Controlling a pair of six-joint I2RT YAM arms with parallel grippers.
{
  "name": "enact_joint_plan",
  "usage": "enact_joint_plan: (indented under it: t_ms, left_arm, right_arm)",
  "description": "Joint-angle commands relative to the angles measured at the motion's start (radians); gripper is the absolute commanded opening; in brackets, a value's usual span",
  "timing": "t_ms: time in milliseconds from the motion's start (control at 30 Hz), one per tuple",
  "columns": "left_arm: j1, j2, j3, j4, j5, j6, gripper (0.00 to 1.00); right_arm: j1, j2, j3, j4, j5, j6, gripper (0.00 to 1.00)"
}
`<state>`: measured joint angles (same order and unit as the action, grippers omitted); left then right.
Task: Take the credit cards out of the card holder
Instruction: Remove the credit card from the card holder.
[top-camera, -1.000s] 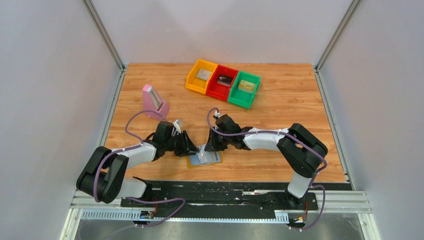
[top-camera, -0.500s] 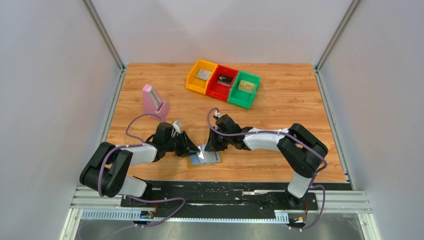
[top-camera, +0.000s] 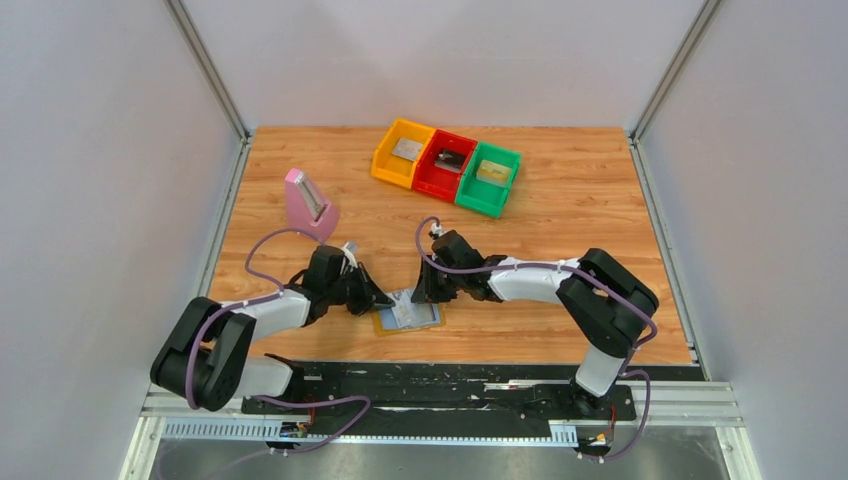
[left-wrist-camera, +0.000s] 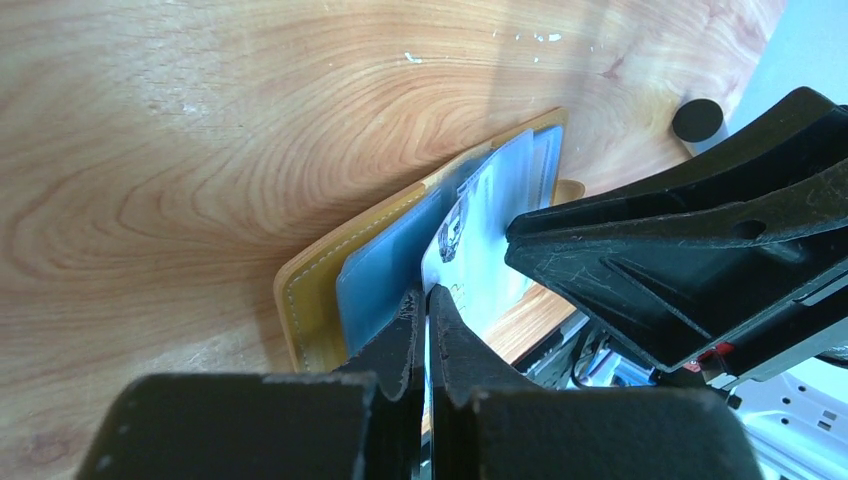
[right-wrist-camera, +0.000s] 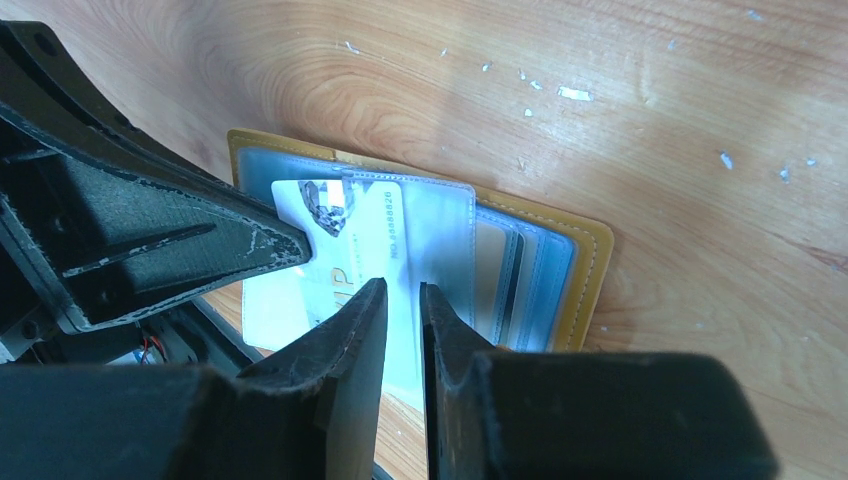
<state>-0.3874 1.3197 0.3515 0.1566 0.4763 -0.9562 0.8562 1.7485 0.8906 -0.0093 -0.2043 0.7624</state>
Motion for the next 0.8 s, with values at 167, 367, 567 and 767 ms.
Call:
enact_joint_plan:
  t_ms: [167, 367, 567, 767]
  left_arm:
    - [0.052, -0.078, 0.037, -0.166, -0.053, 0.075, 0.00]
    - [0.078, -0.185, 0.080, -0.301, -0.086, 0.120, 0.00]
    - [0.079, -0.240, 0.162, -0.428, -0.071, 0.185, 0.00]
    - [0.079, -0.302, 0.227, -0.480, 0.023, 0.246, 0.00]
  right_arm:
    - [-0.007, -0.030, -0.035, -0.066, 0.049, -0.025, 0.21]
    - [-0.018, -0.064, -0.021, -0.082, 0.044, -0.063, 0.21]
    - [-0.019, -0.146, 0.000, -0.096, -0.015, -0.110, 0.24]
    - [-0.032, -0.285, 0.004, -0.105, -0.100, -0.213, 0.30]
